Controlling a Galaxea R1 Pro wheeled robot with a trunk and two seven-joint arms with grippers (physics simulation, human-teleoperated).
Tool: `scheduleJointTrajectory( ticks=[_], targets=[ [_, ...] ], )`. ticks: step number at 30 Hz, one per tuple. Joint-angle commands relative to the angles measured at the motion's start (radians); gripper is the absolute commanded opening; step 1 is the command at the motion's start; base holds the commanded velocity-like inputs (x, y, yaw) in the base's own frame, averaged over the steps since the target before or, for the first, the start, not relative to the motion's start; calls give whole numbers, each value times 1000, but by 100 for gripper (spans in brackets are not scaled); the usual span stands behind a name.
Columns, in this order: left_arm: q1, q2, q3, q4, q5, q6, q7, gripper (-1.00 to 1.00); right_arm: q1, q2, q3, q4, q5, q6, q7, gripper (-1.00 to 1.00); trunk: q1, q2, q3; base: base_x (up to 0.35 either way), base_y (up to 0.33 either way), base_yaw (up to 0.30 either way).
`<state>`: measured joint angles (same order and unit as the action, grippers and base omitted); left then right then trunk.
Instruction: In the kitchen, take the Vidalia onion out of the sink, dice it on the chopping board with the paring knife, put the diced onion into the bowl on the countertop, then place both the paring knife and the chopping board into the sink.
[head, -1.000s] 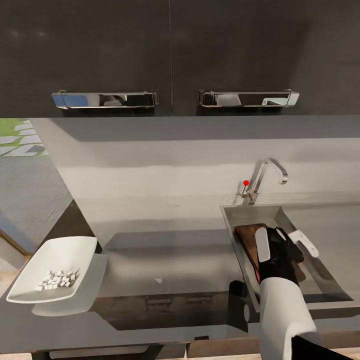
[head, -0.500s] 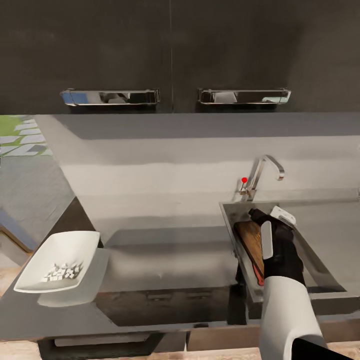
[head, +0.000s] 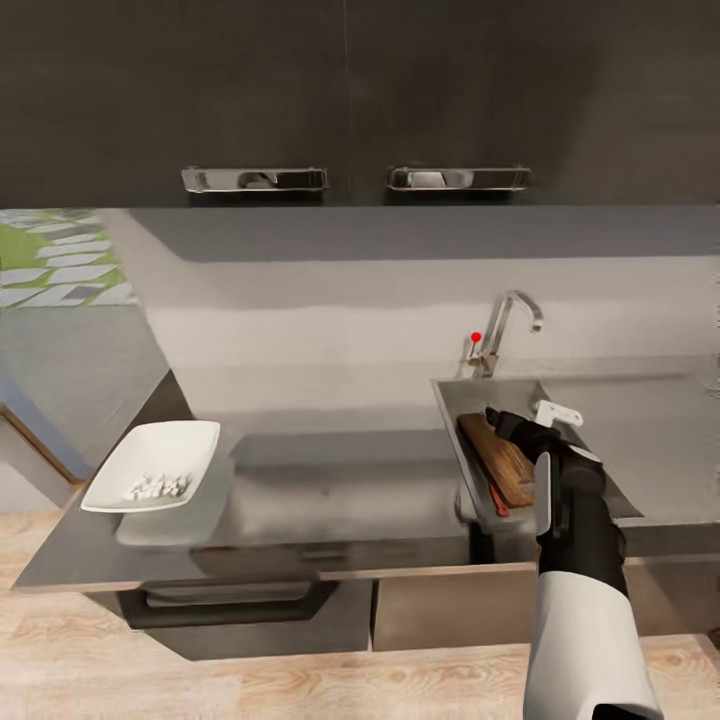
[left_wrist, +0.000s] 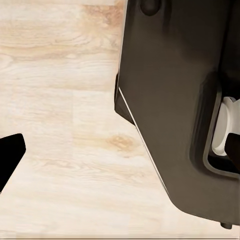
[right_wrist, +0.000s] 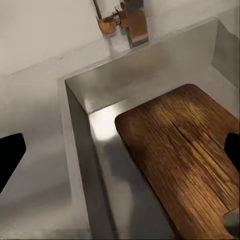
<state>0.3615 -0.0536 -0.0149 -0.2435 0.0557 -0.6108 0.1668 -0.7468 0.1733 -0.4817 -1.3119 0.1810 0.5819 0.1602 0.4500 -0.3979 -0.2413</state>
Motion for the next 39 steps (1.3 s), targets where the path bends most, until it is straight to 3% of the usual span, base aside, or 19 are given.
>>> scheduleJointTrajectory(
  ticks=[1,9,39],
  targets=[
    [1,0,-2,-2,6,-1,1,100,1,1,-3,-2,11,4,20,100,0,-2,-2,-336,0,0],
    [1,0,-2,-2,6,-1,1,100,6,1,-3,-4,14,3,83,100,0,-2,-2,-336,0,0],
    [0,0,-2,-3,5,-2,1,100,36,1,-2,-4,13,-11,96,100,0,-2,-2,-327,0,0]
  ],
)
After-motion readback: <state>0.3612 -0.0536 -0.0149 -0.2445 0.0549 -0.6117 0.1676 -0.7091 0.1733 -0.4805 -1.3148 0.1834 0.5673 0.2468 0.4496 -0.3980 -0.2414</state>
